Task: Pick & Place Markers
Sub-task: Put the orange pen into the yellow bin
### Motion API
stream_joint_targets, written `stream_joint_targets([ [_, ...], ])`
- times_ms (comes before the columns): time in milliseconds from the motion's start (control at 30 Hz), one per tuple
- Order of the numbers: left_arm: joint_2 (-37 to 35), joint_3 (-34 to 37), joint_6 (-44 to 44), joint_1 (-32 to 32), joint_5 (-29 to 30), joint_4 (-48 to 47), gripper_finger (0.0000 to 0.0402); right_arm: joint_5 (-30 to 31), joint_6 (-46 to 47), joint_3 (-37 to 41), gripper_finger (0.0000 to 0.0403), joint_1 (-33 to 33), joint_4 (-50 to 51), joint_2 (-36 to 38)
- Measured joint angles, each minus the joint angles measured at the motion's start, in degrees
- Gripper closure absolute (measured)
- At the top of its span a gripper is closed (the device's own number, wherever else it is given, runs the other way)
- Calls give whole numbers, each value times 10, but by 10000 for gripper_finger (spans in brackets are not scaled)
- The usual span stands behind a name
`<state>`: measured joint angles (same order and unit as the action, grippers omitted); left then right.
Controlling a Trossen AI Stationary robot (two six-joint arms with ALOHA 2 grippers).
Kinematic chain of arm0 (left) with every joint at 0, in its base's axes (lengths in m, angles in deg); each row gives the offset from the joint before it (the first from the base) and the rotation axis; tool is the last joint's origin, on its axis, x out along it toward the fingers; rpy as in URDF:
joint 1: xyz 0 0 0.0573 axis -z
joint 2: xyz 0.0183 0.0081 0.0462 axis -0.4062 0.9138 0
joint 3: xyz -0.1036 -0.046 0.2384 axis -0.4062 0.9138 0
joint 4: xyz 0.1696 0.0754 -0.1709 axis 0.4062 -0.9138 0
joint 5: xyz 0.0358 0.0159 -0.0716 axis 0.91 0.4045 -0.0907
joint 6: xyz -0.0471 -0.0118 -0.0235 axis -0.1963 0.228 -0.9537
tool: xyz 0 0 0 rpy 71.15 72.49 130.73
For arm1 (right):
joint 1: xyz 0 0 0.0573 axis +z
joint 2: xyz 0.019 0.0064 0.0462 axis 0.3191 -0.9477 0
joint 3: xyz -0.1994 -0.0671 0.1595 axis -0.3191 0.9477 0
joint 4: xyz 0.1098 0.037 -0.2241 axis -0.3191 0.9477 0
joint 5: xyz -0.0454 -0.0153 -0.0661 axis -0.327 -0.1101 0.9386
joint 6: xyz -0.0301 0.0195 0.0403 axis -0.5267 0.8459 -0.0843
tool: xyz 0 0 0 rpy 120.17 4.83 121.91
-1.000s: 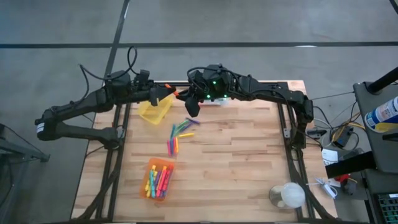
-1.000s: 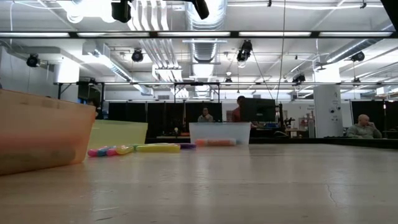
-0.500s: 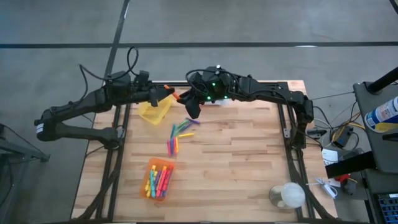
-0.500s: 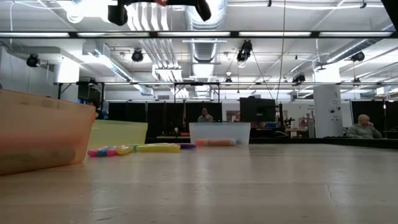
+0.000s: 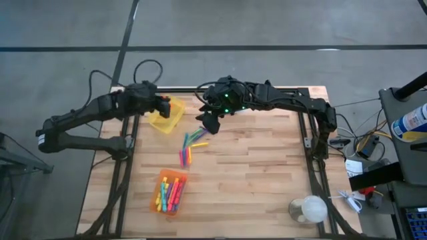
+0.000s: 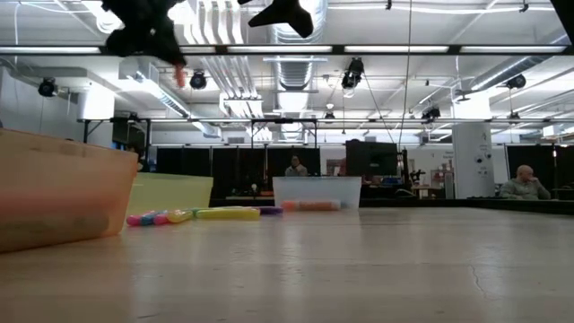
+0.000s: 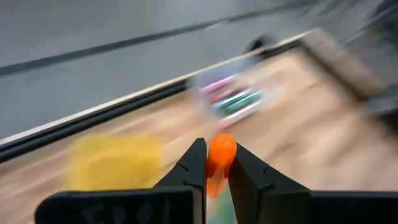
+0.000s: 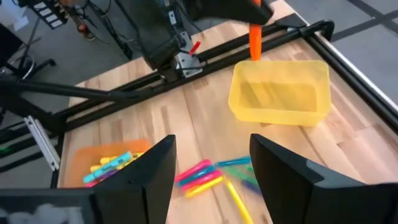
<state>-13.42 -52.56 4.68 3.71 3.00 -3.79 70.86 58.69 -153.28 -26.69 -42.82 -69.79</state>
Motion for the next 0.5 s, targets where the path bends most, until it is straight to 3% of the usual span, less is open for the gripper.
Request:
stream_joint_targets([
  [167, 29, 0, 0, -15, 41, -94, 364, 1, 3, 0, 202, 0, -16, 0],
  [500, 138, 14, 37, -76, 4, -139, 364, 0, 7, 0, 202, 1, -23, 1],
])
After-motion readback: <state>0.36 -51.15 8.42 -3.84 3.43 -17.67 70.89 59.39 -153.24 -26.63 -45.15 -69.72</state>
